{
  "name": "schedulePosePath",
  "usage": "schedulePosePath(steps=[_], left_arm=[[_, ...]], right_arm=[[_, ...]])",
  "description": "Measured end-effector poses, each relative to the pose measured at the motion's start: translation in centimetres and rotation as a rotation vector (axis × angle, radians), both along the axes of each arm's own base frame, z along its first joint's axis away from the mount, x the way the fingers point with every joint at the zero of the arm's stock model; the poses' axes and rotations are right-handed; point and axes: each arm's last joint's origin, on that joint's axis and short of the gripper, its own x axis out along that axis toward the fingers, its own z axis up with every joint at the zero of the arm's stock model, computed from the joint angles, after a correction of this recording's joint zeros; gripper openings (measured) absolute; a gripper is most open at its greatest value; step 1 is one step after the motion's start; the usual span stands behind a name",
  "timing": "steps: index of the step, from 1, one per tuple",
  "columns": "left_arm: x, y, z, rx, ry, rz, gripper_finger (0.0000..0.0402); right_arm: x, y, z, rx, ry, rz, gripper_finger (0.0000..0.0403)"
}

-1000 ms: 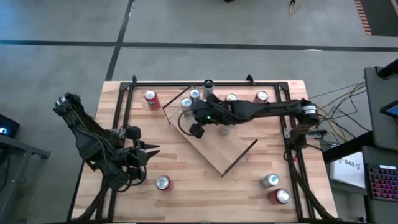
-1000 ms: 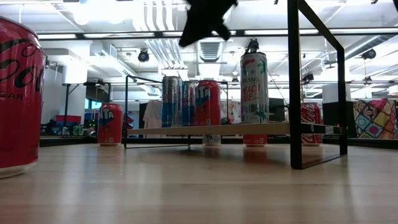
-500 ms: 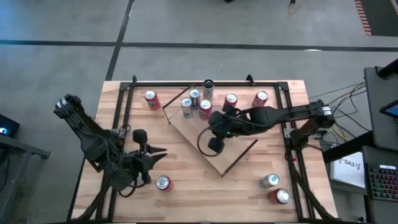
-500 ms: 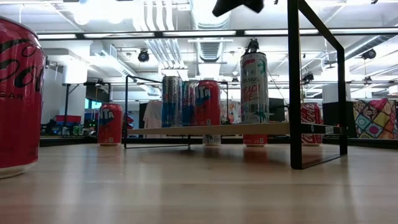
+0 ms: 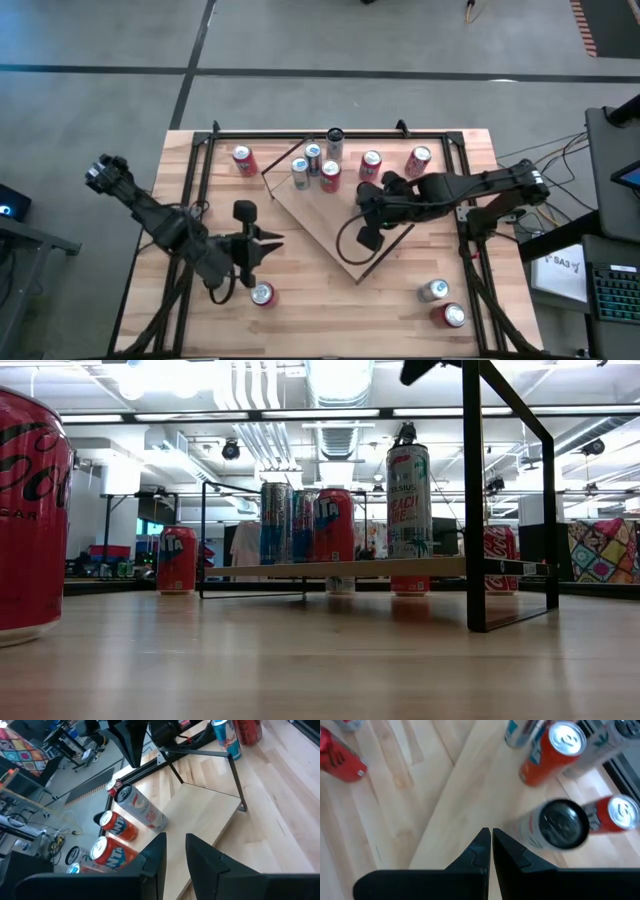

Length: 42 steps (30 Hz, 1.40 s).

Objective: Place canned beverage on shelf
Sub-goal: Put the red soda can on the shelf

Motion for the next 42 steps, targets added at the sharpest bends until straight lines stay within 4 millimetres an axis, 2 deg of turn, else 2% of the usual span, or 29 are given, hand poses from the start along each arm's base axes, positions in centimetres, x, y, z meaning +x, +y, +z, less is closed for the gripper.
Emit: schedulePosePath(steps=[8, 17, 26, 35, 42], left_arm=[[1.7, 2.1, 0.2, -0.028, 0.023, -0.049, 0.0057], [2.7, 4.0, 0.3, 0.003, 0.030, -0.019, 0.0057], [3.6, 6.0, -0.1, 0.022, 0.065, -0.065, 0.0057], [4.3, 9.2, -0.1, 0.114, 0.116, -0.082, 0.0057], [4.2, 12.1, 0.0, -0.010, 0.122, -0.102, 0.0057]], right_arm=[[-1.7, -0.5, 0.5, -0.003, 0.053, -0.027, 0.0009], [-3.4, -2.3, 1.6, -0.007, 0.054, -0.077, 0.0009], [-5.0, -6.0, 2.7, -0.050, 0.037, -0.172, 0.0009], [-5.7, -9.5, 3.0, -0.095, 0.043, -0.227, 0.0009], [-6.0, -11.9, 2.7, -0.082, 0.068, -0.288, 0.0009]])
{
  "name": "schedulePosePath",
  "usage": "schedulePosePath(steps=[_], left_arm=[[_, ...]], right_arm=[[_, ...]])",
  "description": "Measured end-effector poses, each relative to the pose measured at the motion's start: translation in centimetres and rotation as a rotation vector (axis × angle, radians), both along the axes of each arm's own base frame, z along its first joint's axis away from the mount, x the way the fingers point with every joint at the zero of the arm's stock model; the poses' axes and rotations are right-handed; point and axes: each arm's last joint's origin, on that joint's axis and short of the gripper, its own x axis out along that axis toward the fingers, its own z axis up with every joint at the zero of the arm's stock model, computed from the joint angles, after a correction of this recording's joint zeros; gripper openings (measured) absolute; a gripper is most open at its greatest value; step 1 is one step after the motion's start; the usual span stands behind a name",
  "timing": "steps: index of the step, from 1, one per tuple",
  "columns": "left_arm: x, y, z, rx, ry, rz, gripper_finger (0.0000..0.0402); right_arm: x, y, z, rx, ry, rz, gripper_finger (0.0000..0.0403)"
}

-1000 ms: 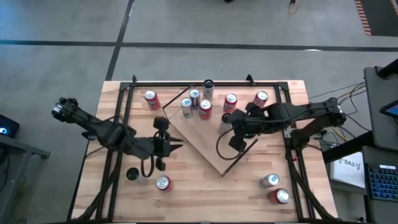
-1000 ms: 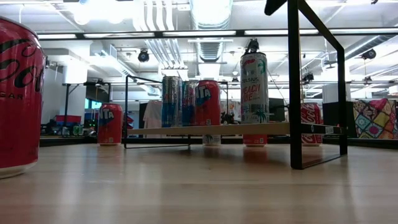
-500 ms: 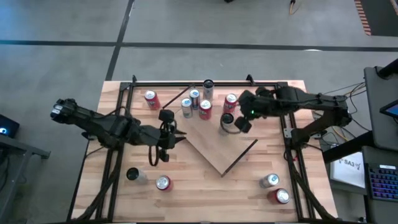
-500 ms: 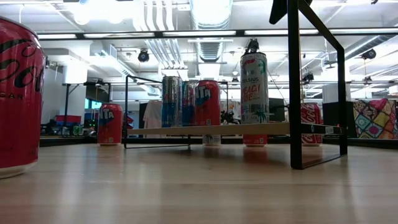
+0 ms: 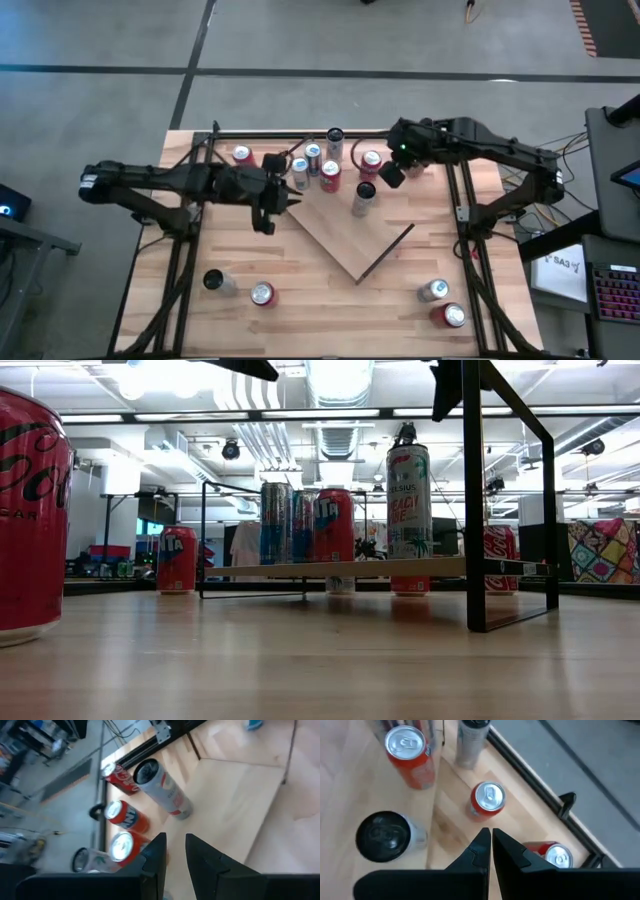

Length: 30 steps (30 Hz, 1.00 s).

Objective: Place canned beverage on shelf
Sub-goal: Put the red soda can on the shelf

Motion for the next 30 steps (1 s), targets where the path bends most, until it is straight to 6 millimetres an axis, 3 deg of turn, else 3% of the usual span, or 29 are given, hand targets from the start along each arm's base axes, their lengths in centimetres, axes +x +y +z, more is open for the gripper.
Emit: schedulePosePath(steps=[10, 30], left_arm=[[-0.8, 0.0, 0.7, -0.178, -0.042, 0.029, 0.0057], [-0.9, -0.2, 0.7, -0.284, -0.059, 0.086, 0.0057]], right_arm=[[-0.9, -2.4, -1.8, 0.206, 0.040, -0.131, 0.0009], [-3.4, -9.3, -4.1, 0.395, 0.158, -0.295, 0.0009]])
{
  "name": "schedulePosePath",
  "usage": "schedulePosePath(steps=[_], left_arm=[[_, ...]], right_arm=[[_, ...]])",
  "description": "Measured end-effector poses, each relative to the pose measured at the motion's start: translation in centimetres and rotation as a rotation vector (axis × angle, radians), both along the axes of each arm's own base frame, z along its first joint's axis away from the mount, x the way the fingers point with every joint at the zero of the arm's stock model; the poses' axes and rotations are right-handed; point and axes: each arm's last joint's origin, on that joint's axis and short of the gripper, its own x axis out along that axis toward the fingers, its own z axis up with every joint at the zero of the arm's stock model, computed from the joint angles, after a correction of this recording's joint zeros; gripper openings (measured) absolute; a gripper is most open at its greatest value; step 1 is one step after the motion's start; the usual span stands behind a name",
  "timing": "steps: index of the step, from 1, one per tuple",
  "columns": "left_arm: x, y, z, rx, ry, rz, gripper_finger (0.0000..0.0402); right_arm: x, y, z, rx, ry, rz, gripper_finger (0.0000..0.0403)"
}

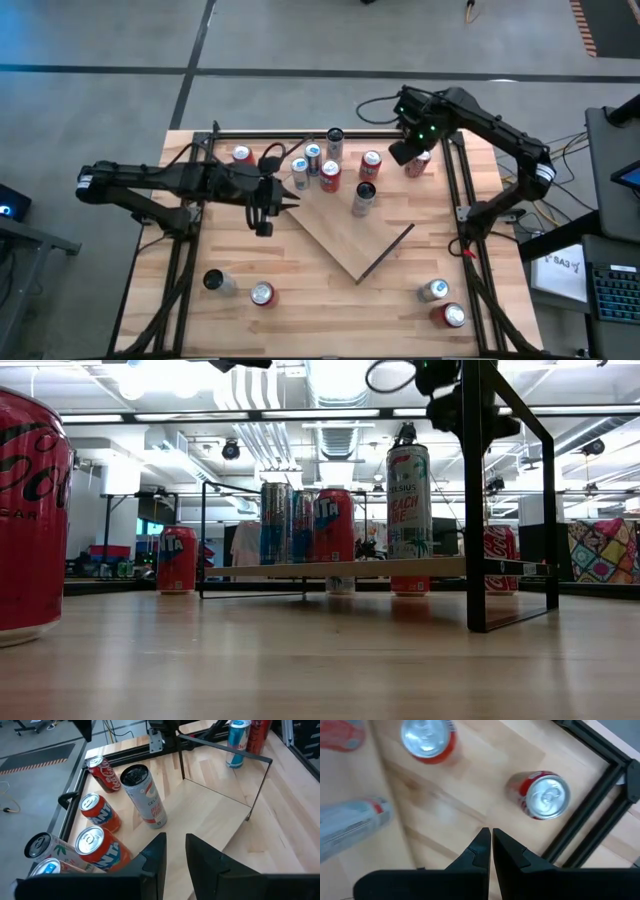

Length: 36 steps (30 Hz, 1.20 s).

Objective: Place canned beverage on shelf
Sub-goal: Put the red soda can on the shelf

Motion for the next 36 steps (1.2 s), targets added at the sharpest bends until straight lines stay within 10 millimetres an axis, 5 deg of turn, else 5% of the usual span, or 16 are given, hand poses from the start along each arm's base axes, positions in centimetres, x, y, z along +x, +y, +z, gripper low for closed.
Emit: schedulePosePath(steps=[16, 27, 36], left_arm=[[-0.3, -2.3, -0.1, -0.045, 0.011, -0.061, 0.0057], [-0.3, -2.4, -0.3, -0.038, 0.016, -0.070, 0.0057], [-0.3, -2.4, -0.5, -0.033, 0.024, -0.072, 0.0057]], right_arm=[[-1.9, -6.8, -3.7, 0.088, 0.121, -0.047, 0.0009], [-0.7, -8.3, -6.4, 0.157, 0.190, 0.071, 0.0009], [-0.5, -8.6, -6.8, 0.164, 0.193, 0.019, 0.0033]])
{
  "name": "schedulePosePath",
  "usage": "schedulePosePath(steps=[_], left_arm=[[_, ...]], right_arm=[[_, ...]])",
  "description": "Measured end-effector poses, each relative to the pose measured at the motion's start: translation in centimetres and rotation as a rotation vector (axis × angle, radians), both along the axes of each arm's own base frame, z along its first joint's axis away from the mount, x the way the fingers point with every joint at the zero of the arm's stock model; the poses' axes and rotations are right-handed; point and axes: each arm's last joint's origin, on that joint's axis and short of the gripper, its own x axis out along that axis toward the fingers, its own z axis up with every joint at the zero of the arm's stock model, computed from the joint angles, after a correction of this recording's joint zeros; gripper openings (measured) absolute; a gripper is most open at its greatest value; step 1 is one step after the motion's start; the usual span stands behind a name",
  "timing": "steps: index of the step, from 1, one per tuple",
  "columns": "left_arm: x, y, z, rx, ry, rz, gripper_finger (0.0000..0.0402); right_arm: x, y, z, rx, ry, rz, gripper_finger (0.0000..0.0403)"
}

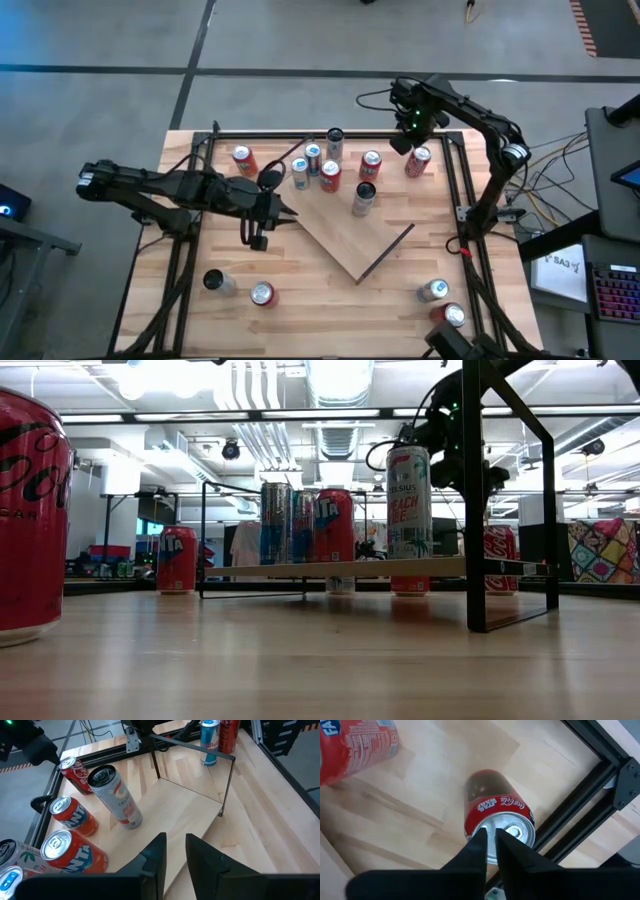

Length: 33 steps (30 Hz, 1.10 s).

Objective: Place canned beverage on shelf
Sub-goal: Put the red soda can on the shelf

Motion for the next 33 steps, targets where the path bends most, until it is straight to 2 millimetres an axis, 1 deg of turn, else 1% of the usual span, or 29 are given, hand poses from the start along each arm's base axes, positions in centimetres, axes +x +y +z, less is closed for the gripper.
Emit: schedulePosePath(steps=[2, 5, 9, 13, 18, 20, 23, 33], left_arm=[[0.02, 0.00, -0.04, 0.001, 0.001, 0.000, 0.0057], [0.04, -0.01, -0.21, 0.002, 0.007, -0.001, 0.0057], [0.05, 0.01, -0.24, 0.003, 0.007, 0.000, 0.0057], [0.05, 0.01, -0.24, 0.003, 0.007, 0.000, 0.0057], [0.05, 0.01, -0.24, 0.003, 0.007, 0.000, 0.0057], [0.05, 0.01, -0.23, 0.003, 0.007, 0.000, 0.0057], [0.05, 0.00, -0.24, 0.003, 0.007, 0.000, 0.0057], [0.08, 0.00, -0.87, 0.004, 0.023, 0.002, 0.0057]], right_arm=[[-0.02, 0.03, 0.06, -0.002, -0.002, -0.003, 0.0055], [-0.07, 0.09, 0.18, -0.007, -0.003, -0.038, 0.0099], [-0.07, 0.09, 0.18, -0.011, 0.000, -0.096, 0.0172], [-0.08, 0.10, 0.18, -0.010, 0.001, -0.103, 0.0246], [-0.10, 0.12, 0.19, -0.009, 0.002, -0.105, 0.0308], [-0.11, 0.13, 0.19, -0.008, 0.003, -0.105, 0.0323], [-0.11, 0.13, 0.19, -0.008, 0.003, -0.105, 0.0336], [-0.21, 0.04, 0.20, -0.009, 0.002, -0.109, 0.0341]])
